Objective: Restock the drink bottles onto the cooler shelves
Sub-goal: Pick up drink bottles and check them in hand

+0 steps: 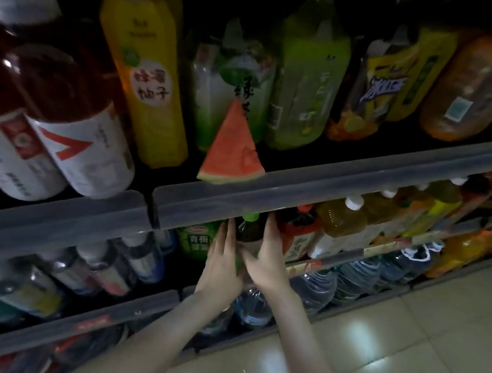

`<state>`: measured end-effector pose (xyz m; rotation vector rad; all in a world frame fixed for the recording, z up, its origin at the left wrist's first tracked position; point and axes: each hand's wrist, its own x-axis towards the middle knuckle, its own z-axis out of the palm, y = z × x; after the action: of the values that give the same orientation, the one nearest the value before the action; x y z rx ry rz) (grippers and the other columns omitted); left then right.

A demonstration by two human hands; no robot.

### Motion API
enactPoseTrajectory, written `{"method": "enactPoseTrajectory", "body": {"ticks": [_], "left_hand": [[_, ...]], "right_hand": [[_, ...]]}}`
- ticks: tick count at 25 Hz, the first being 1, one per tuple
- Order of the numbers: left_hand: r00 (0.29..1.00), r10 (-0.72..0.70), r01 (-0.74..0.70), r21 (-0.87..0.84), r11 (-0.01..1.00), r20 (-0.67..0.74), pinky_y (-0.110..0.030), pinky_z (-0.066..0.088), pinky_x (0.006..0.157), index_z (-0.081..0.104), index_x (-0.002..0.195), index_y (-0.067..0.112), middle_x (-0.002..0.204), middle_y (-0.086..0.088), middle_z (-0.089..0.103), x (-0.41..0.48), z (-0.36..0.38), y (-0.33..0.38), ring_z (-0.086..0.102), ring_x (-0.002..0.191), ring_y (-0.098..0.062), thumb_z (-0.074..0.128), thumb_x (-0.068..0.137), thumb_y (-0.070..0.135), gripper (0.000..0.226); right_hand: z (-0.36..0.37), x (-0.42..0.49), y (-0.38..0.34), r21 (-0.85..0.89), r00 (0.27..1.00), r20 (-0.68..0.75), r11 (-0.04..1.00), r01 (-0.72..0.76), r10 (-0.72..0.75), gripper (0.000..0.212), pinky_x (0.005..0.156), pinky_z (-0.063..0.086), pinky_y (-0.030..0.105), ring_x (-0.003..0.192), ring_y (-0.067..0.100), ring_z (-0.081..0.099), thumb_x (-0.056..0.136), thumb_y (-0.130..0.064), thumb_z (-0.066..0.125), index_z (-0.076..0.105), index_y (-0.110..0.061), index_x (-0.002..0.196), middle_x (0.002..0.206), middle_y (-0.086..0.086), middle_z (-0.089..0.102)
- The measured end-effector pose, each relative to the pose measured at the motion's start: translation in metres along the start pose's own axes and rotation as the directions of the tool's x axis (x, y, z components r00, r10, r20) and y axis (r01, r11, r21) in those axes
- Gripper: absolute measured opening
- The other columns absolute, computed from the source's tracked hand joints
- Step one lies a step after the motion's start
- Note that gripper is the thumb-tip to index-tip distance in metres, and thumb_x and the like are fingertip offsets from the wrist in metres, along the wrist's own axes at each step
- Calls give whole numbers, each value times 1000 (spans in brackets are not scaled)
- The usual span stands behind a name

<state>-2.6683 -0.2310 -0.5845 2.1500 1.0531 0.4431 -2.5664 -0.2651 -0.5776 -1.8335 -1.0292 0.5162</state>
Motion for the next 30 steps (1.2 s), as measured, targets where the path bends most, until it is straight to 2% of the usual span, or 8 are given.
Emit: {"method": "enactPoseTrajectory", "body": {"ticks": [3,6,9,12,15,20,24,30], "left_hand": [[961,107,-119,-34,992,-255,-53,38,104,20,144,0,142,-23,28,5,18,-6,31,132,-36,72,73,3,88],[890,143,-152,14,988,-432,-45,47,91,28,134,13,118,0,28,-3,34,-20,43,105,-30,75,63,-3,86],[945,3,-18,-43,999,-327,-27,42,93,32,143,19,124,-4,29,-17,35,-7,45,112,-27,71,75,9,79],[966,-154,139,-85,987,-209,-21,41,92,28,147,22,148,-8,31,-29,26,12,49,123,-25,67,80,9,79],[944,-62,46,-56,997,-324,-30,46,96,32,145,19,148,-4,38,-46,17,28,46,129,-24,68,78,8,77],[939,10,31,112,993,-345,-35,53,82,35,142,27,134,-2,55,-81,13,76,59,115,-21,67,71,38,79],[981,-28,49,108,993,-192,-26,50,78,35,142,32,117,3,65,-86,18,153,64,101,-17,63,72,54,78],[996,65,-71,86,994,65,-25,42,92,25,145,37,137,7,52,-51,67,269,54,119,-15,56,85,56,70]], "right_hand": [[7,14,9,-170,997,-61,985,31,-42,78,100,27,27,123,26,33,74,-35,76,40,-14,140,131,12,38],[8,-3,24,-162,968,-115,965,205,-225,63,93,19,13,114,21,31,70,-48,75,57,-15,121,119,11,40],[-6,-17,43,94,957,10,953,289,-291,46,104,22,10,126,13,33,76,-49,66,61,-19,111,127,-5,44],[-15,-24,40,180,940,113,937,300,-323,36,113,28,30,133,-3,27,79,-27,75,62,-14,109,127,-22,48],[-31,-34,20,205,910,103,904,376,-402,42,111,31,39,136,8,32,79,-40,66,61,-17,113,127,-32,39],[-87,-56,-1,178,931,157,937,302,-330,46,105,41,41,125,19,49,85,-48,56,57,-15,117,127,-1,55],[-167,-63,-15,92,971,106,974,206,-216,39,85,50,29,94,10,60,85,-56,51,53,-24,107,98,-6,62],[-302,-53,17,123,1000,-21,992,13,-11,16,72,40,14,84,10,58,91,-31,60,53,-20,100,88,-5,62]]}}
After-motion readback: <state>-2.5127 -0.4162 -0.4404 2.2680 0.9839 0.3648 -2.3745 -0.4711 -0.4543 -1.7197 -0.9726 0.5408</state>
